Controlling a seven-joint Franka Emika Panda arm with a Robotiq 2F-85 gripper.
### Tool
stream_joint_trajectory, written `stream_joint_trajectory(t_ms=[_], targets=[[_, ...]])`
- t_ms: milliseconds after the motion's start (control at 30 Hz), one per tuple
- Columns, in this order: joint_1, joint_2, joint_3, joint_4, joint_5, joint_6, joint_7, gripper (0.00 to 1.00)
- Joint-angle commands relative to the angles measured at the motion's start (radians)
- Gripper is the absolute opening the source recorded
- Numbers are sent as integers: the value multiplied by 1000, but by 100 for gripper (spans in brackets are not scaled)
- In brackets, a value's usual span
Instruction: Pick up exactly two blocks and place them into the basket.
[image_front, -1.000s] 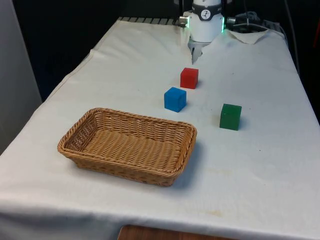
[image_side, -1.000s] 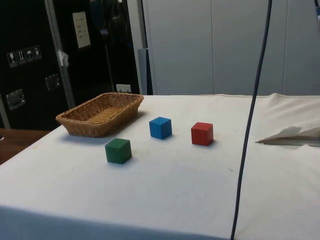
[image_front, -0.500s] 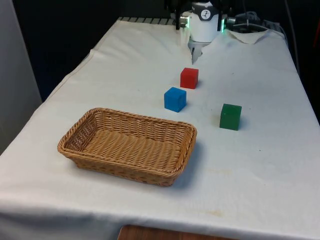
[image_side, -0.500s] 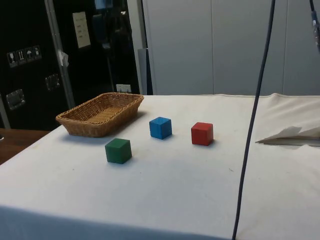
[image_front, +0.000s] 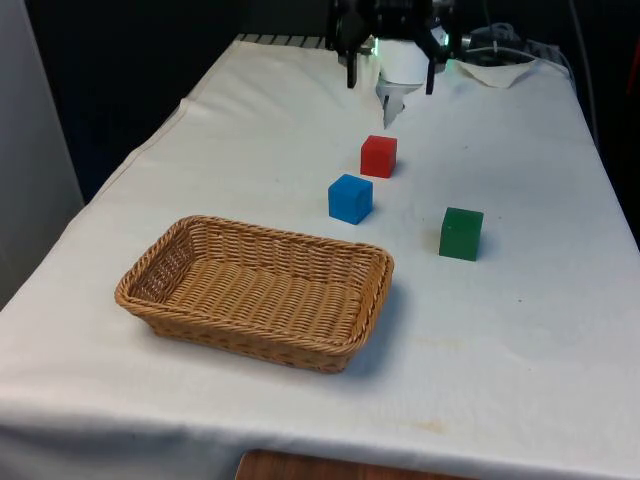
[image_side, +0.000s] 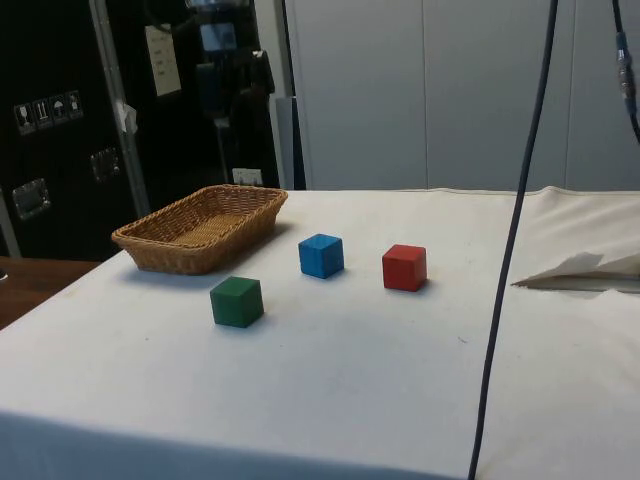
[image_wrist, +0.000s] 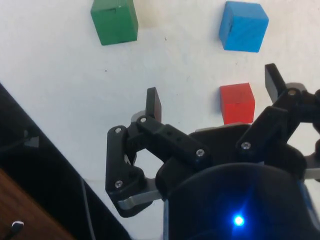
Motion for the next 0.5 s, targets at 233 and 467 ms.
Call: stream_joint_trajectory(t_ms=[233, 467], targets=[[12, -12, 11, -95, -4, 120, 24, 100], [10, -21, 25, -163, 0, 199, 19, 100]])
